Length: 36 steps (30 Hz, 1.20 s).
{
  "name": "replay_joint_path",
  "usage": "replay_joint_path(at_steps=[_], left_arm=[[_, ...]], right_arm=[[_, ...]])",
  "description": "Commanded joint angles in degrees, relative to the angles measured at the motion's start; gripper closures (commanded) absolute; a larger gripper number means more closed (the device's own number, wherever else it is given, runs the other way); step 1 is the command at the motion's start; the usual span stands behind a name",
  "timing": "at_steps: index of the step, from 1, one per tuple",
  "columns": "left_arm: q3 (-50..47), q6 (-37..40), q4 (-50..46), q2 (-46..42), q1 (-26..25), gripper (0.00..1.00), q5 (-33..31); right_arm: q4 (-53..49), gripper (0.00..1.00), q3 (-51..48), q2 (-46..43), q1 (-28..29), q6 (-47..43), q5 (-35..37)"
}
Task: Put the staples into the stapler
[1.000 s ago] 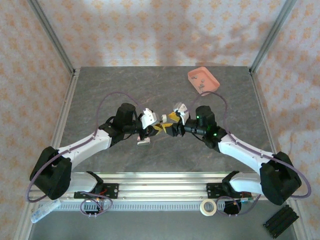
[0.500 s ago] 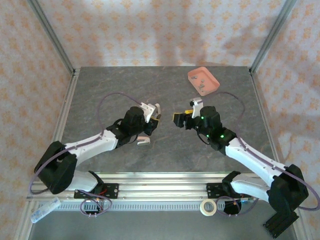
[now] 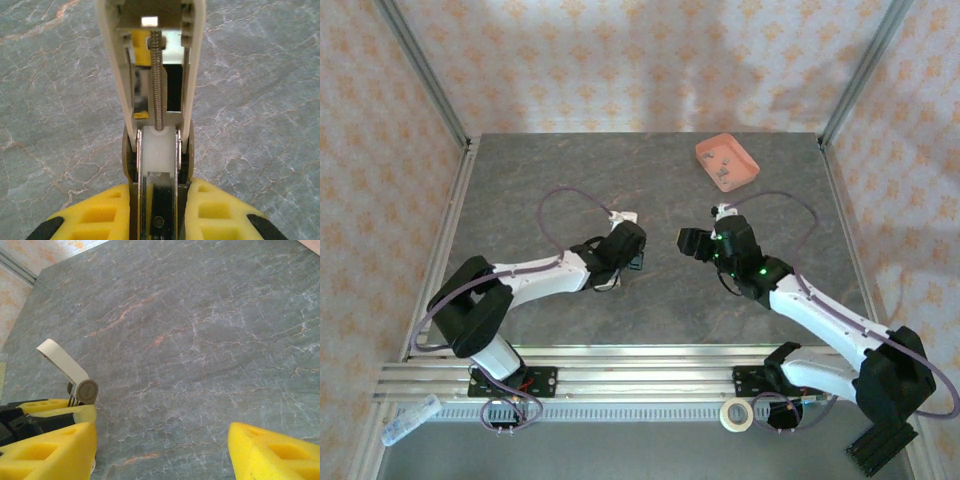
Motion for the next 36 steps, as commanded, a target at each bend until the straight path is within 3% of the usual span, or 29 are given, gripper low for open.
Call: replay_joint_path(at_steps=[1,36], left_arm=[[3.15,-4.69,-4.45,2.48,-0.68,0.91,-4.37],[6.91,-16.11,-7.18,13.05,-1.91,0.81,-1.32]], right_arm=[[-0.98,0.31,-1.45,-2.02,-0.07,1.42,2.63],[-2.75,0.31,-5.54,-7.09,-0.15,0.37,4.13]])
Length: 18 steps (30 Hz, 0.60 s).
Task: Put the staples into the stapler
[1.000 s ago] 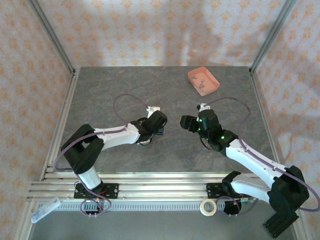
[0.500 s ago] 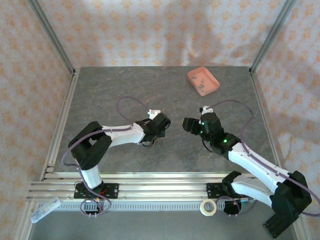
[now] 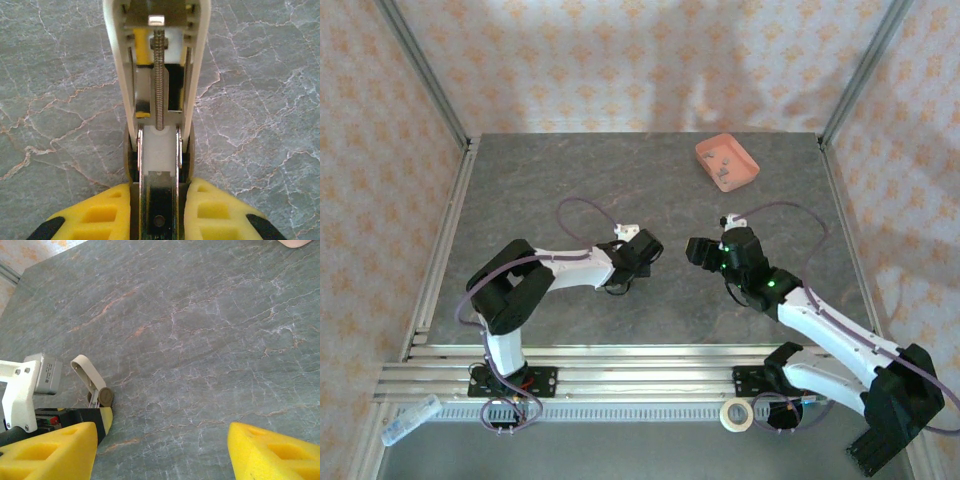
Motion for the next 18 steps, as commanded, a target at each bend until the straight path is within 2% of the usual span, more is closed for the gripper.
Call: replay_joint_path(at_steps=[1,13,18], left_arm=[[1.47,-1.64,-0.78,0.8,-0.36,0.8,-0.42],[2.26,-2.98,-1.44,2.52,-0.33,0.66,0.96],[2.48,-2.92,-1.51,2.21,-0.38,0.67,0.55]], right_arm=[[-0.45,0.31,-0.93,-1.16,-0.16,-0.13,1.79],[0.01,0.31,-1.09,-1.29,-0.16,-1.06,1.5],[-0.06,0.31,-1.09,-1.78,-0.09,-1.4,1.5]])
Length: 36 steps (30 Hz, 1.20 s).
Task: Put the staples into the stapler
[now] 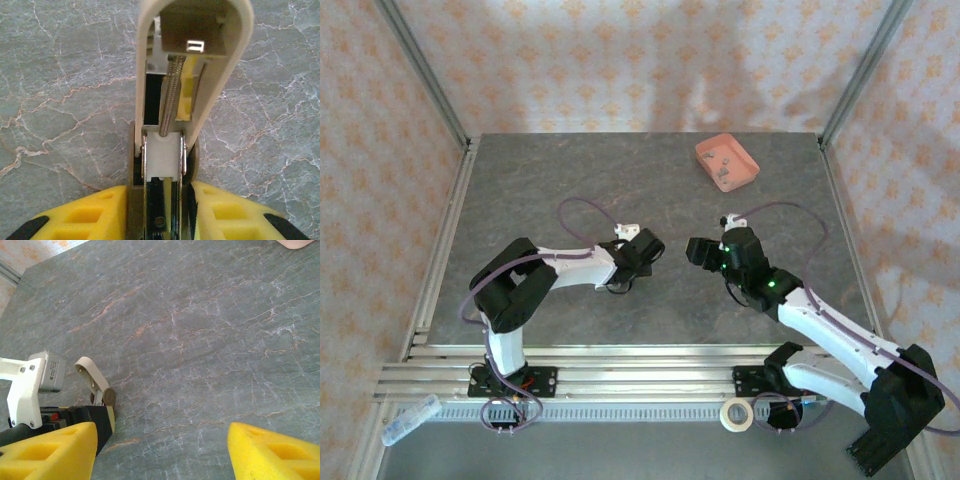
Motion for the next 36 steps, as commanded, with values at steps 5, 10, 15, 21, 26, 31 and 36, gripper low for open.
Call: replay_joint_path(at_steps=[5,10,15,21,26,31,36], left_arm=[[2.23,-0.57,-1.36,1.29,-0.31,0.7,-0.37],[3.02,-0.25,-1.23,2.04,-0.28,0.73,-0.55],[4.44,0.38,-0.89,2.83,-0.01,0.73,-0.3],[5.97,0.67,-0.91,4.49,0.53,0.72,0.11],[5.89,0.54,-1.06,3.82,0.65,0.7,0.09],[5.63,0.9,-1.63,0.79,0.74,0.62,-0.02],[5.46,1.76,-2.69,-2.5,0.96,0.53,-0.53]], right_arm=[[-0.54,0.31,-1.13,-2.04,-0.15,-1.16,1.5],[-1.21,0.31,-1.48,-3.4,-0.16,-1.14,2.07],[-2.19,0.31,-1.57,-4.52,-0.15,-1.27,2.65],[-2.44,0.31,-1.63,-4.62,-0.14,-0.97,2.21],[-2.54,0.31,-1.41,-4.63,-0.15,-1.06,1.99],[-2.67,0.31,-0.87,-4.53,-0.15,-1.76,0.43],[-3.14,0.3,-0.27,-4.34,-0.15,-3.29,-1.8]])
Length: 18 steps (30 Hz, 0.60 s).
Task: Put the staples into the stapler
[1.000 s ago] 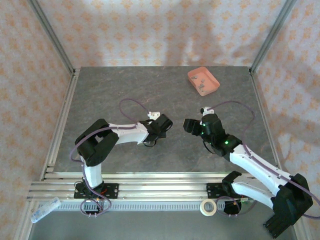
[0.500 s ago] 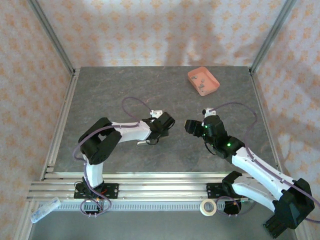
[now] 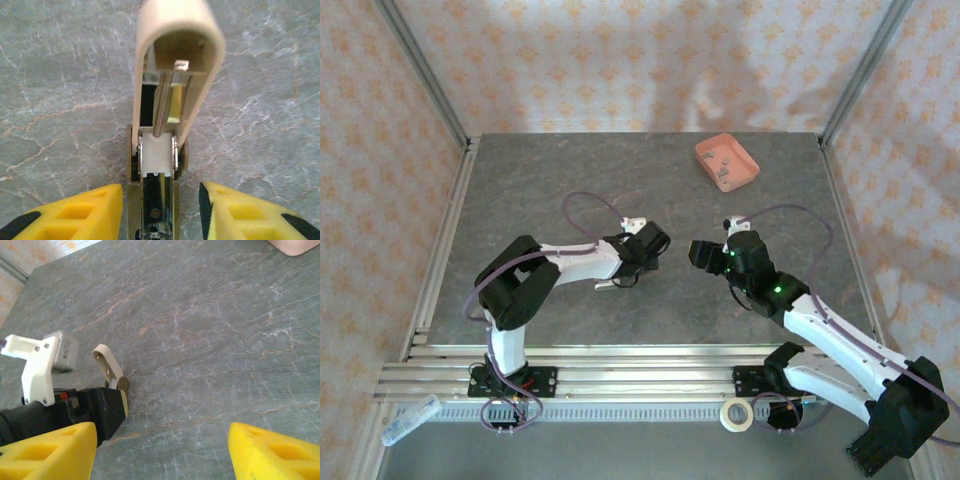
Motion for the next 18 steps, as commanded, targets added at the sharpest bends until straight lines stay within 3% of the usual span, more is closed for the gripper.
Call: replay_joint_path(at_steps=[1,9,18], left_arm=[[0.51,1.2,-1.7,-4.35,0.85,0.5,-1.64],[-2.51,2.11,-2.41,-12.37,2.65,0.45,-1.0],[-13.71,2.26,-0.39,-25.71,8.18,0.44,3.1]], right_arm=[[-1.87,0.3,0.83,-0.53,-0.16,-2.13,-1.21],[-2.1,0.29,2.87,1.6,-0.16,-5.26,-7.55],[-3.71,0.28,8.86,9.6,1.45,-10.98,-13.89]])
